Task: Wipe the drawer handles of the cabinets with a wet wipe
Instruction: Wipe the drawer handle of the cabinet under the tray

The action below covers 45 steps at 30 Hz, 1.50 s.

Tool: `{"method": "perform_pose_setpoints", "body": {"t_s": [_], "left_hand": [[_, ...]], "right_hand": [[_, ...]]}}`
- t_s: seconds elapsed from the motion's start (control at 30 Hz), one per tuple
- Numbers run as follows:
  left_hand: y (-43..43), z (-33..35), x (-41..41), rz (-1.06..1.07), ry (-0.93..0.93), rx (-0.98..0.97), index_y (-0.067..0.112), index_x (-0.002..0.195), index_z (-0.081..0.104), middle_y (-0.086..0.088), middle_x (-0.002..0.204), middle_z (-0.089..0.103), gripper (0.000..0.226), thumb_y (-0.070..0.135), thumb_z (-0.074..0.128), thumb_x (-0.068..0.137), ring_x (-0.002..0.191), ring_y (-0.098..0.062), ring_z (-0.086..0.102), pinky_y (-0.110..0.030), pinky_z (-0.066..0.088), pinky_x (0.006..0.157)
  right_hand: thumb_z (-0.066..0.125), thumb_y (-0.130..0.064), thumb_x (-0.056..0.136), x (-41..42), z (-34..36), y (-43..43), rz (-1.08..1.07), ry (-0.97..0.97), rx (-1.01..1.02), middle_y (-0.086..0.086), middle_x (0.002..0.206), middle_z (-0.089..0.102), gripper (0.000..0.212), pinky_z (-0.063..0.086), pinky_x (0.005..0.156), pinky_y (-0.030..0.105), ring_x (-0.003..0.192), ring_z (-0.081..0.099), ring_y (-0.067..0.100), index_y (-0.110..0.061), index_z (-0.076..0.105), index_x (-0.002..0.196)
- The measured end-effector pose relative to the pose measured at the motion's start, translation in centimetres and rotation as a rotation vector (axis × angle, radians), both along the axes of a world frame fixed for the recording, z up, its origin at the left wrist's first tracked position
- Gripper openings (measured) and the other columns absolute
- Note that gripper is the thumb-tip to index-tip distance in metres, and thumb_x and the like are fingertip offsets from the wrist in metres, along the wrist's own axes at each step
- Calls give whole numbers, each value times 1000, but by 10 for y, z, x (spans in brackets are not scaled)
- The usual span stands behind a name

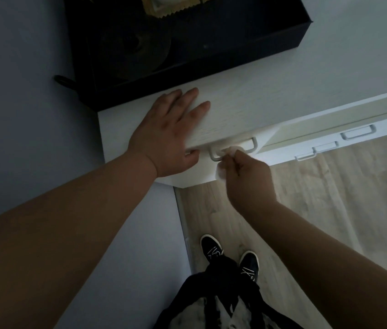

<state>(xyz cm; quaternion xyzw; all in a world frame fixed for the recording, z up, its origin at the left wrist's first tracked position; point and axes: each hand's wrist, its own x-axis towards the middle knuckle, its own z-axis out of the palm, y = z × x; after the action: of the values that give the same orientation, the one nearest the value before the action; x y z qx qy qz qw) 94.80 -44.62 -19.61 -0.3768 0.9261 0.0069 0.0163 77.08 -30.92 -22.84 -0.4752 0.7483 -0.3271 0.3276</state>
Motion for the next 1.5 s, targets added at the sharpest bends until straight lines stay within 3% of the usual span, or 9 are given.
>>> {"method": "perform_pose_setpoints", "body": {"t_s": [0.17, 0.47, 0.6, 0.77, 0.9, 1.0, 1.1, 1.23, 1.5], "left_hand": [[1, -1, 1, -9, 8, -13, 24, 164, 25, -10, 171, 20, 95, 59, 55, 80, 152, -38, 25, -54, 23, 125], [1, 1, 0, -5, 4, -2, 25, 164, 23, -9, 172, 19, 96, 58, 56, 80, 153, -36, 23, -53, 22, 126], [1, 2, -1, -4, -8, -2, 24, 164, 23, -10, 171, 19, 97, 58, 56, 79, 153, -37, 24, -54, 23, 125], [1, 3, -2, 9, -15, 8, 25, 164, 22, -9, 172, 19, 96, 61, 51, 80, 154, -37, 23, -54, 24, 125], [2, 1, -1, 10, -14, -1, 24, 164, 24, -9, 172, 20, 94, 61, 51, 81, 153, -38, 24, -54, 23, 125], [2, 3, -1, 12, -19, 8, 24, 164, 23, -9, 172, 19, 94, 60, 50, 82, 154, -37, 22, -54, 22, 126], [1, 2, -1, 5, -17, 1, 23, 164, 22, -9, 172, 18, 94, 59, 52, 82, 154, -38, 22, -53, 22, 126], [1, 0, 0, -4, 0, -17, 22, 164, 25, -11, 171, 21, 94, 60, 52, 82, 153, -39, 25, -54, 24, 125], [1, 0, 0, -4, -1, -6, 23, 164, 24, -10, 171, 21, 96, 59, 55, 81, 153, -39, 24, -55, 24, 125]], "right_hand": [[52, -27, 105, -7, -4, -2, -45, 52, 19, -6, 77, 72, 25, 57, 70, 36, 71, 68, 17, -17, 74, 105], [50, -27, 107, 2, -1, -3, -54, -107, 72, -30, 76, 63, 23, 43, 68, 2, 78, 62, -16, -19, 72, 105], [48, -29, 108, 4, -1, -2, -98, -114, 45, -25, 78, 67, 26, 55, 75, 20, 80, 67, -4, -22, 72, 101], [50, -29, 106, 18, 2, -3, -55, -232, 128, -36, 63, 60, 28, 37, 56, 8, 65, 60, -11, -26, 68, 85], [53, -32, 104, 11, -1, -1, -128, -223, 113, -26, 84, 73, 23, 48, 69, 7, 82, 68, -8, -26, 75, 102], [48, -36, 106, 23, 0, -2, -19, -135, 77, -10, 88, 76, 28, 57, 75, 23, 80, 70, 4, -20, 70, 101], [50, -38, 106, 24, -3, 0, 67, -14, 70, -1, 72, 67, 33, 52, 66, 33, 65, 62, 14, -13, 67, 94], [54, -48, 99, 11, -15, 8, -32, -122, 16, 9, 79, 73, 44, 60, 72, 47, 73, 71, 24, -7, 71, 97], [62, -32, 96, 8, -16, -1, -50, -157, 13, 10, 63, 63, 29, 52, 57, 41, 54, 57, 22, -4, 72, 93]]}}
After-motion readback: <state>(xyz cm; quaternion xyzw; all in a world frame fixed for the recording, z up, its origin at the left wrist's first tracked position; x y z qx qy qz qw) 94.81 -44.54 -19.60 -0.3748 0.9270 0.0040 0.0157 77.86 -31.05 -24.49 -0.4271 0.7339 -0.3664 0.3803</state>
